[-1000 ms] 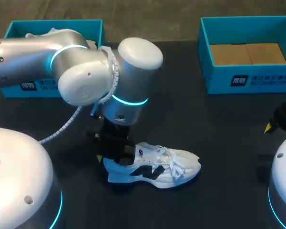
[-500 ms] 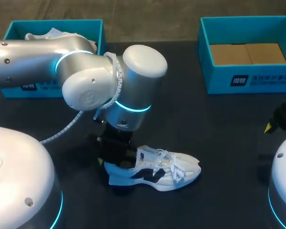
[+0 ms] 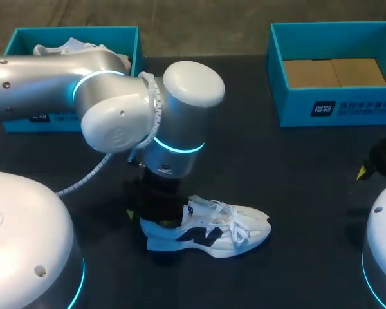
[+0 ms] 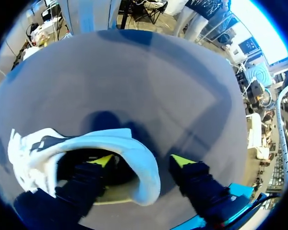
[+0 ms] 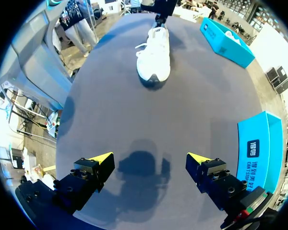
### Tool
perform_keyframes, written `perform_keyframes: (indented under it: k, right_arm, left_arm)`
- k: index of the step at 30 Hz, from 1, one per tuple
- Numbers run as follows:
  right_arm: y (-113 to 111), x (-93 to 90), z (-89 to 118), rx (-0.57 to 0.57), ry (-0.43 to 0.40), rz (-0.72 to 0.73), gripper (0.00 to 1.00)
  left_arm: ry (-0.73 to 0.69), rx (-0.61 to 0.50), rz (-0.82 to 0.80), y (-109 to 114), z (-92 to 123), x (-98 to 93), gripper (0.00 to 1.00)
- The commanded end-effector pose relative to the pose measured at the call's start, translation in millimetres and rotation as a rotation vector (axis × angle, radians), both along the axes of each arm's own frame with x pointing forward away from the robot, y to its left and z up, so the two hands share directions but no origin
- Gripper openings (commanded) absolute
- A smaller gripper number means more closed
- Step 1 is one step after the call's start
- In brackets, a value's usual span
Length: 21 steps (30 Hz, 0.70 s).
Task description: Take the shoe out of the shoebox, open the shoe tongue, remove and reinsert the insole, then place the shoe into the shoebox
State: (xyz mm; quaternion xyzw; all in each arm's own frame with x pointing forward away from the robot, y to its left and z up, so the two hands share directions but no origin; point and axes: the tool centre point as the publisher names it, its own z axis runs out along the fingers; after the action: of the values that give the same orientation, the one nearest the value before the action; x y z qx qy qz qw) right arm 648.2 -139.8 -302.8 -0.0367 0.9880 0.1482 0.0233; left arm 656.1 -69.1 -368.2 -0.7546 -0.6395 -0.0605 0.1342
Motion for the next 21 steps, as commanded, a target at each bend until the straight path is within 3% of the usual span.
perform_keyframes:
  k: [1,12,15,17,21]
  right_arm:
    - [0.8,-1.1,-0.5,-0.004,-0.002,-0.002,1.00]
    - [0.8,-1.1,-0.5,-0.004,-0.002,-0.002,1.00]
    - [0.8,-1.1,-0.5,-0.004,-0.002,-0.002,1.00]
    - [0.8,-1.1,-0.5,-0.004,-0.002,-0.002,1.00]
    - [0.8,-1.1,-0.5,-0.004,-0.002,-0.002,1.00]
  left_arm:
    - [-0.016,-0.131,0.029,19.8,34.1,-7.3,1.00]
    - [0.033,-0.309,0.203,27.8,79.7,-13.3,1.00]
    - [0.159,-0.396,0.323,35.3,86.2,-11.1,1.00]
    - [0.334,-0.440,0.425,43.0,86.9,-6.4,1.00]
    - [0.357,-0.430,0.434,47.2,87.3,-5.4,1.00]
